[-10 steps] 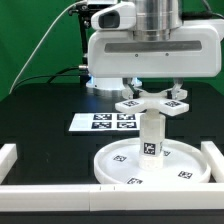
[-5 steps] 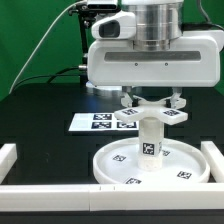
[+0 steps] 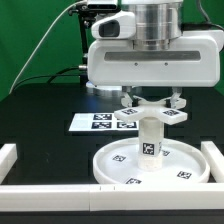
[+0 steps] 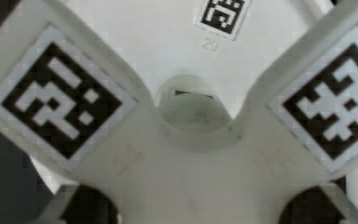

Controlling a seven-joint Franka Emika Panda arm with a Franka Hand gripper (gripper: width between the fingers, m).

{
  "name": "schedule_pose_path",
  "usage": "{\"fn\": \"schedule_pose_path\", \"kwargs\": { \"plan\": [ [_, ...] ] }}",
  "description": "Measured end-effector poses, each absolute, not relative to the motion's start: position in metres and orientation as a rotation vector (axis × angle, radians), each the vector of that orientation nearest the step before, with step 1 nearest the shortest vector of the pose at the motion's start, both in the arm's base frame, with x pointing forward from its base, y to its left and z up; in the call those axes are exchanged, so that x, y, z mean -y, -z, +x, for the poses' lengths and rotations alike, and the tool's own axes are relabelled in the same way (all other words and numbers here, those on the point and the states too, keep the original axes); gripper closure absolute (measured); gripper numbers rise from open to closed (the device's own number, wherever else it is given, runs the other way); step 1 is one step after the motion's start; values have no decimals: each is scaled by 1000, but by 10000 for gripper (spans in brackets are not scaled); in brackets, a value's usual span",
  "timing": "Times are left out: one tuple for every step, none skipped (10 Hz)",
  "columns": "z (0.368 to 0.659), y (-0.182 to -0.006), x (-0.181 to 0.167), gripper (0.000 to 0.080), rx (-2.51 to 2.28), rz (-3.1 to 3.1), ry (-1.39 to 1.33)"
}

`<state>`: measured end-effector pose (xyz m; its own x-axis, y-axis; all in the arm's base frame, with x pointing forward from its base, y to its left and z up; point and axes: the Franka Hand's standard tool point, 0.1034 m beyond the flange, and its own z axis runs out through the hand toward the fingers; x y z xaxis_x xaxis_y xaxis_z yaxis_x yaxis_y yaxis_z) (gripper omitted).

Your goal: Assemble round table

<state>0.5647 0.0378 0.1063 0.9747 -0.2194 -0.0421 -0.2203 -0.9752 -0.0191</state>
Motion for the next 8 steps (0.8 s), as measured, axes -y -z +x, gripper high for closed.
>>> {"fn": "schedule_pose_path", "kwargs": {
  "plan": [
    [565,-106,-38,357,-454,-3085,-63],
    [565,-106,-38,357,-706,-3036,-45],
    [564,-106,-39,357,-939,-2969,-20],
    [565,-105,-39,357,-1119,-2896,-10],
    [564,-106,-40,357,-1260,-2828,-16],
    [565,-106,-40,357,-1346,-2789,-19],
    [564,-106,-40,357,-1426,-2749,-21],
    [565,-106,-40,357,-1512,-2700,-24]
  ]
}}
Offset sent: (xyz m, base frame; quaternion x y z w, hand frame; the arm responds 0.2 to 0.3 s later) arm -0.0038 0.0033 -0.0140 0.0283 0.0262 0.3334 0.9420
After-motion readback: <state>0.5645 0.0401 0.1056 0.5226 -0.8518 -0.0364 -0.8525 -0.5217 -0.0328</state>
